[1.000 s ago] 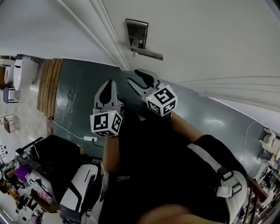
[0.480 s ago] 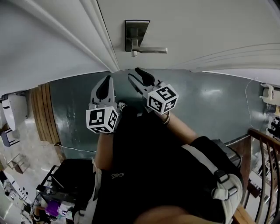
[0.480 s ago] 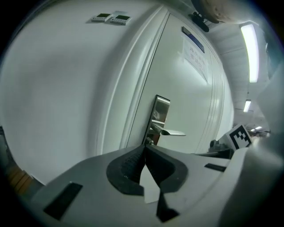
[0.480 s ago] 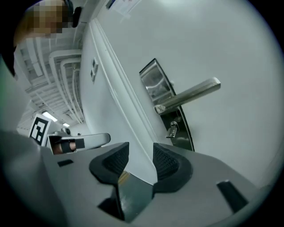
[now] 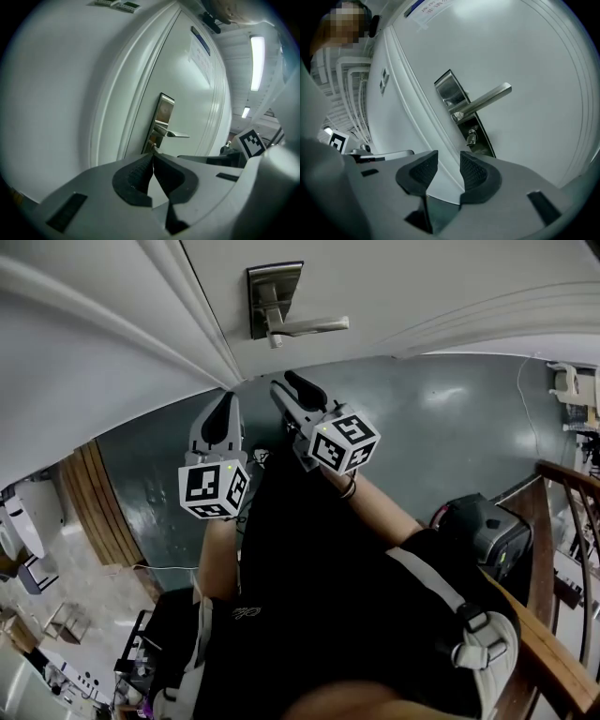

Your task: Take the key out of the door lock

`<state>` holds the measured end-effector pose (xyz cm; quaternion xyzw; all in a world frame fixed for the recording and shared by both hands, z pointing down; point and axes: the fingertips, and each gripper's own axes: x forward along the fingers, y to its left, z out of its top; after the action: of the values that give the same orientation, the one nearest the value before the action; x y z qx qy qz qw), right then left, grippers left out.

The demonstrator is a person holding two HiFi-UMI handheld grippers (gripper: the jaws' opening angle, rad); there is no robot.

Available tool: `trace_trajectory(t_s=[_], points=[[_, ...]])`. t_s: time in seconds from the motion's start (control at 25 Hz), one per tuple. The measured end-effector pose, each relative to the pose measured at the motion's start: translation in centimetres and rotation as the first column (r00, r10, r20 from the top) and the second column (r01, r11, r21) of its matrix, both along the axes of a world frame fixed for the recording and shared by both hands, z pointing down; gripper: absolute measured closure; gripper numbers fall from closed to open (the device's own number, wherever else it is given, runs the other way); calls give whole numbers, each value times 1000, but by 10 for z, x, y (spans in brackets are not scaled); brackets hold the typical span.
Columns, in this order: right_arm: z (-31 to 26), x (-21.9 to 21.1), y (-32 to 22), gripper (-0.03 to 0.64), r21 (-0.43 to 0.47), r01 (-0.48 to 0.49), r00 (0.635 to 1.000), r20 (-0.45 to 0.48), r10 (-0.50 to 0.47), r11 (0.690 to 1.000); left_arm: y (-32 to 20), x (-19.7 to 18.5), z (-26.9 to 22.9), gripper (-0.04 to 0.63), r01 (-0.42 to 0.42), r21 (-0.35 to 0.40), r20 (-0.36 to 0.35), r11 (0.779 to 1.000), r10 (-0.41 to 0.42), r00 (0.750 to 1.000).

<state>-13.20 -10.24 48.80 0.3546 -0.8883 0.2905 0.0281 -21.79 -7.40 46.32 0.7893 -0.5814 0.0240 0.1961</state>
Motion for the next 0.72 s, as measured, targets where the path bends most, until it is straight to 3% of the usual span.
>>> trace_trajectory(t_s=[0.12, 0.44, 0.56, 0.72], points=[[8, 0, -11, 463, -20, -24, 1000, 10, 25, 999, -9, 4, 8, 571, -14, -12, -6, 1000, 14, 1000], [10, 3, -46, 446, -111, -92, 980, 167, 110, 990, -32, 5, 15, 571, -23, -29, 8, 999, 23, 1000], [22, 3, -62, 435, -207, -109, 954, 252, 161, 972, -43, 3, 15, 571, -14, -29, 14, 999, 15, 1000], [27, 0, -78, 416, -325, -99, 894, 386, 228, 941, -51, 5, 14, 571, -11, -41, 12, 999, 12, 1000]])
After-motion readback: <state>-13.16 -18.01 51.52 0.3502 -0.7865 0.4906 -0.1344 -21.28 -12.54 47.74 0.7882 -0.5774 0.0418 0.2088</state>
